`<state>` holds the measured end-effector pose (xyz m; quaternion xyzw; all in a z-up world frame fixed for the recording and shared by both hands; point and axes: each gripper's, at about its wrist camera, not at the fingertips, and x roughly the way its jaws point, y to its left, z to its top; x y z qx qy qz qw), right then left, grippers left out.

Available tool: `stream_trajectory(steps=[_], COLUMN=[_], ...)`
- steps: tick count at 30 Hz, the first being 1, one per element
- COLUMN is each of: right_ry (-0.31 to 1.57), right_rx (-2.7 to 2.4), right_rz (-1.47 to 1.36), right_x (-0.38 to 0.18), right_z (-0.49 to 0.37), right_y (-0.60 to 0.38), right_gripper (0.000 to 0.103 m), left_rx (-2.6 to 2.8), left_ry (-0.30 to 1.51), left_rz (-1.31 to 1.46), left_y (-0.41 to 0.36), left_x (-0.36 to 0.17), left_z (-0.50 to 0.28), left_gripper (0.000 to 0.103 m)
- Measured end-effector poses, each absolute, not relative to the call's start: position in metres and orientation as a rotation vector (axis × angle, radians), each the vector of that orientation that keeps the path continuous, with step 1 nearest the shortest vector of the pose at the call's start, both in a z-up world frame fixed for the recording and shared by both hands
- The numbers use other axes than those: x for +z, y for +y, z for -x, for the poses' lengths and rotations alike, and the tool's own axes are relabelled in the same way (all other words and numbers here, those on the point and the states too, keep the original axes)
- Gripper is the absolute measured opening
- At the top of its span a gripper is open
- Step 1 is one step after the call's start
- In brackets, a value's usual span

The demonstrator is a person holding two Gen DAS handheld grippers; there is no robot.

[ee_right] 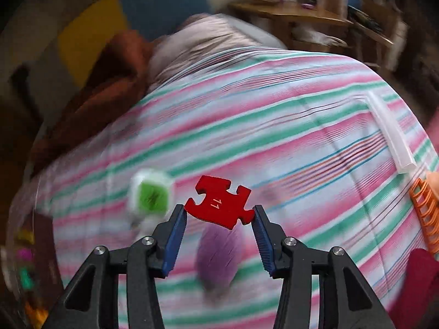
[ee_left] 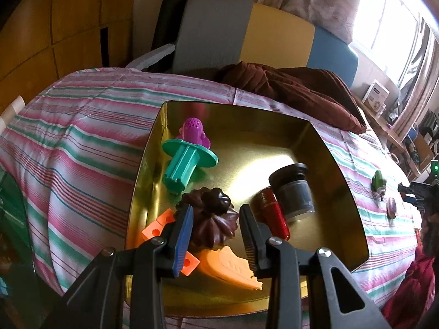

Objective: Organize rigid objects
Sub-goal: 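Lower the right gripper onto the red puzzle piece and grasp it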

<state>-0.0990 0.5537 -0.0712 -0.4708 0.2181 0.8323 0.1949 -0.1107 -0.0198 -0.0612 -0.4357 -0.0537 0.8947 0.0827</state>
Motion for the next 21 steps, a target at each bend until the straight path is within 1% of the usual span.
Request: stream_trajectory(steps=[4, 6, 9, 11, 21], right_ry=[0.518, 0.443, 0.303, 0.140, 0.151], right_rx=[2.450, 2.487, 2.450, 2.463, 2.497], right_rz=[1.450, 1.551, 1.676, 1.649, 1.607], right_x=[-0.077, -0.090, -0.119, -0.120, -0.120], right_z=[0.089, 0.086, 0.083, 0.084, 0.070], right_y=[0.496, 0.463, 0.431, 0.416, 0.413], right_gripper=[0.049, 0.049, 0.050, 0.050, 0.050], left_rx=[2.688, 2.690, 2.701, 2.705, 2.711], left_ry=[-0.134, -0.132, -0.137, -0.134, -0.119], left_rz=[1.283, 1.287, 1.278, 1.274, 1.257], left_y=[-0.019, -0.020, -0.022, -0.023, -0.022], left_x=[-0.058, -0.057, -0.055, -0.053, -0.049], left_z=[0.105, 0.103, 0.100, 0.097, 0.082], left_gripper=[0.035, 0.035, 0.034, 0.035, 0.035])
